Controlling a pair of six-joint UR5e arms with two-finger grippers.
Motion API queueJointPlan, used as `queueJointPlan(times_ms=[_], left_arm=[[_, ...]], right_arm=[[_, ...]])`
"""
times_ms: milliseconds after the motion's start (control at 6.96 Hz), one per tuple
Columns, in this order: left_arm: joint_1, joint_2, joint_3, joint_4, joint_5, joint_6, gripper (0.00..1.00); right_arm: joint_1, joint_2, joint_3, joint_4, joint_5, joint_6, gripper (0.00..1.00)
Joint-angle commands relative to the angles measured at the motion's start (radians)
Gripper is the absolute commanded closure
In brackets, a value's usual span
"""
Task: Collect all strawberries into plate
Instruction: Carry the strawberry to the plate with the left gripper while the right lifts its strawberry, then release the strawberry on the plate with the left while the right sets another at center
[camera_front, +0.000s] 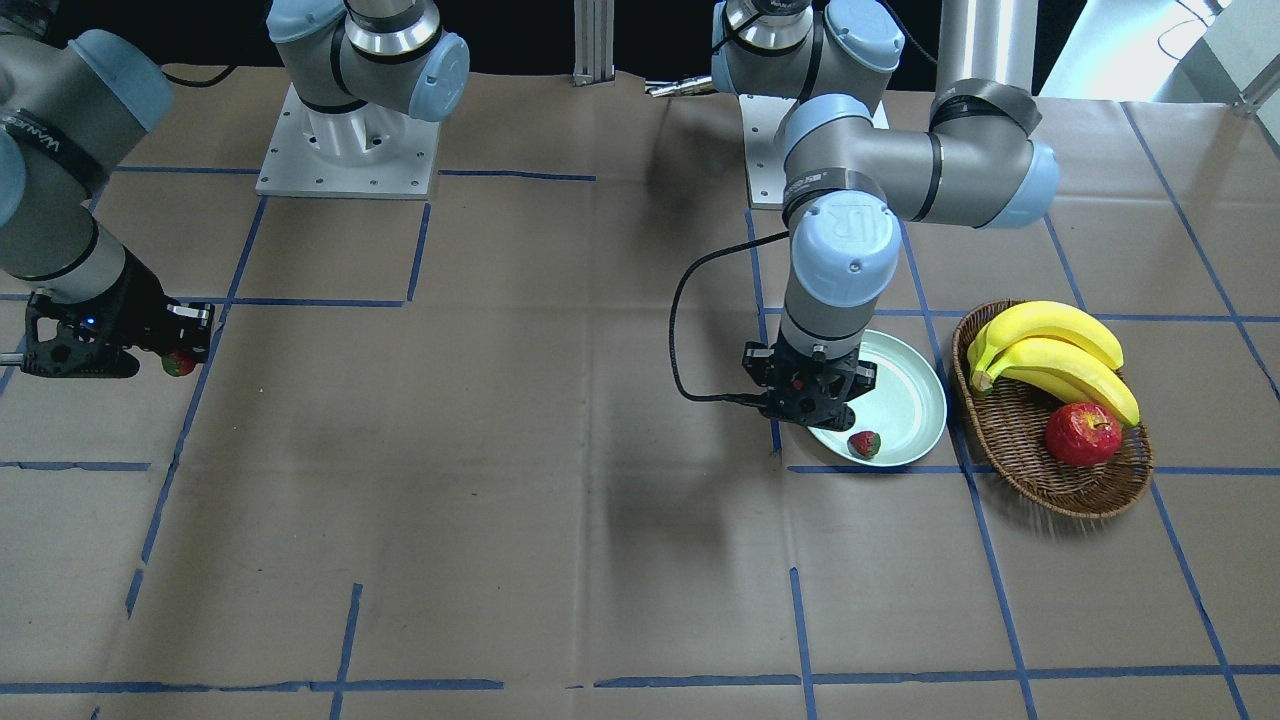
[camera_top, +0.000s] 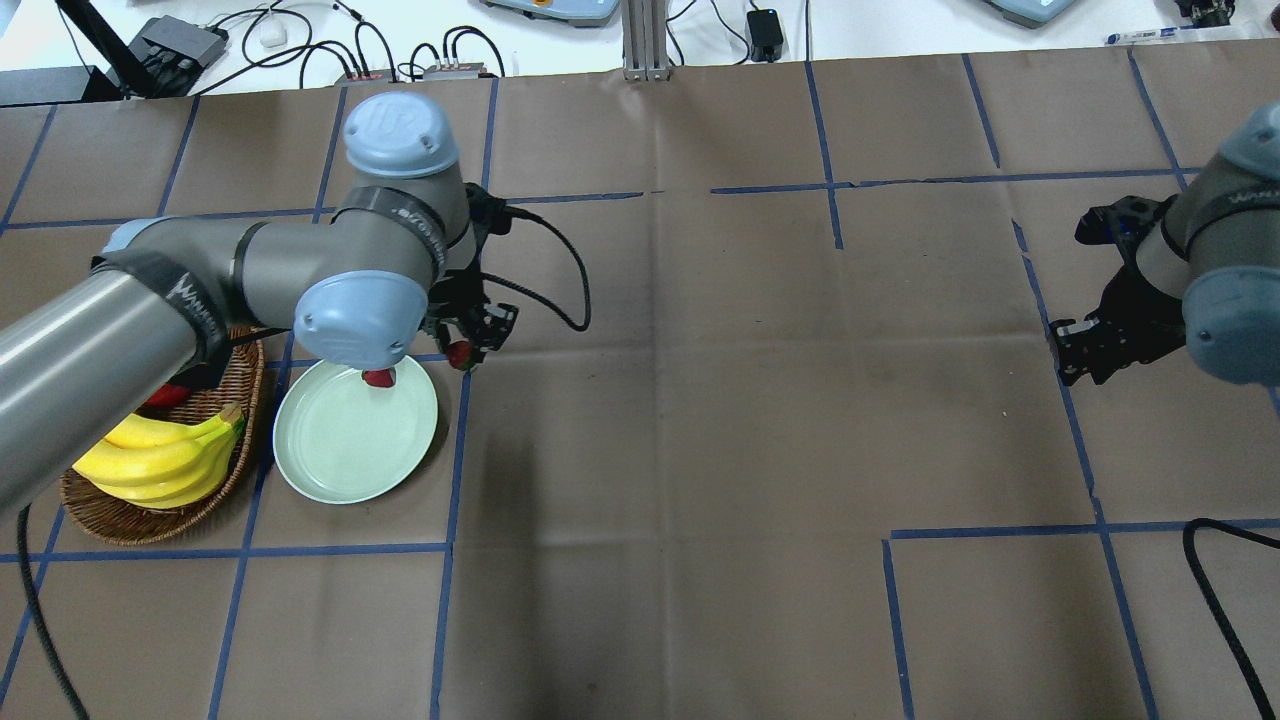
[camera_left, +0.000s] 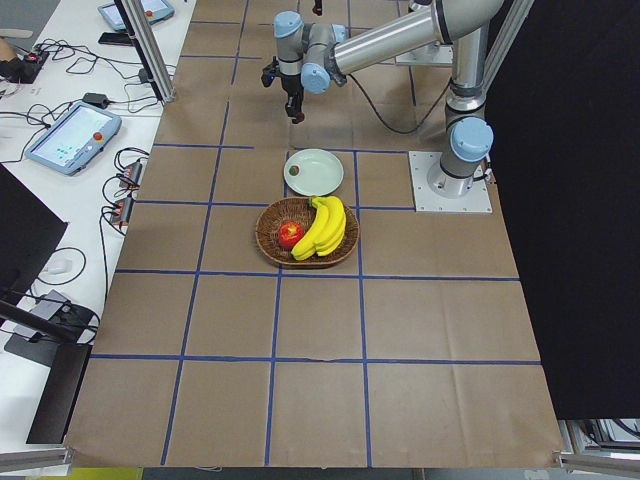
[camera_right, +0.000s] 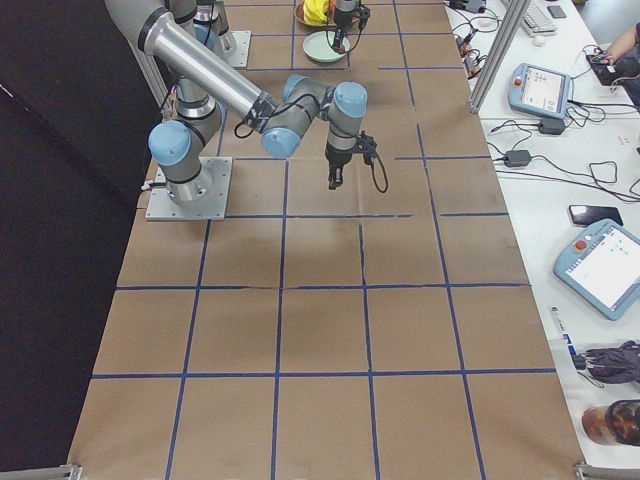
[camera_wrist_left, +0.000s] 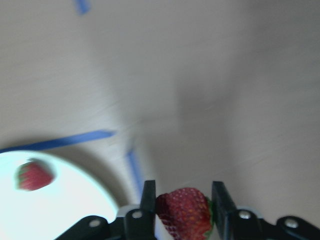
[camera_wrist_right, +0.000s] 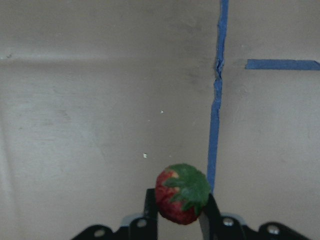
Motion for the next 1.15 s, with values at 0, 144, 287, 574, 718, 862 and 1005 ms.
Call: queueJointPlan(times_ms=[0, 144, 287, 574, 718, 862, 1005], left_arm=[[0.182, 0.043, -0.132, 0.081, 0.017, 0.218, 1.00], [0.227, 0.039, -0.181, 0.125, 0.017, 0.245, 0.92], [0.240, 0.038, -0.219, 0.160, 0.017, 0.243, 0.57], [0.240, 0.045, -0.220, 0.173, 0.015, 0.233, 0.01], [0.237, 0.046, -0.215, 0.167, 0.008, 0.230, 0.01], [0.219, 0.037, -0.212, 0.167, -0.002, 0.189, 0.01], [0.215, 0.023, -0.192, 0.165, -0.050, 0.150, 0.01]], right_arm=[[0.233, 0.017, -0.080, 0.056, 0.008, 0.245, 0.96], [0.356, 0.053, -0.106, 0.047, 0.048, 0.378, 0.96], [0.477, 0.112, -0.153, 0.045, 0.090, 0.536, 0.96], [0.686, 0.283, -0.294, 0.042, 0.125, 0.774, 0.96], [0.748, 0.377, -0.352, 0.012, 0.126, 0.854, 0.96], [0.774, 0.452, -0.365, -0.040, 0.129, 0.879, 0.96], [0.767, 0.469, -0.359, -0.053, 0.128, 0.880, 0.96]])
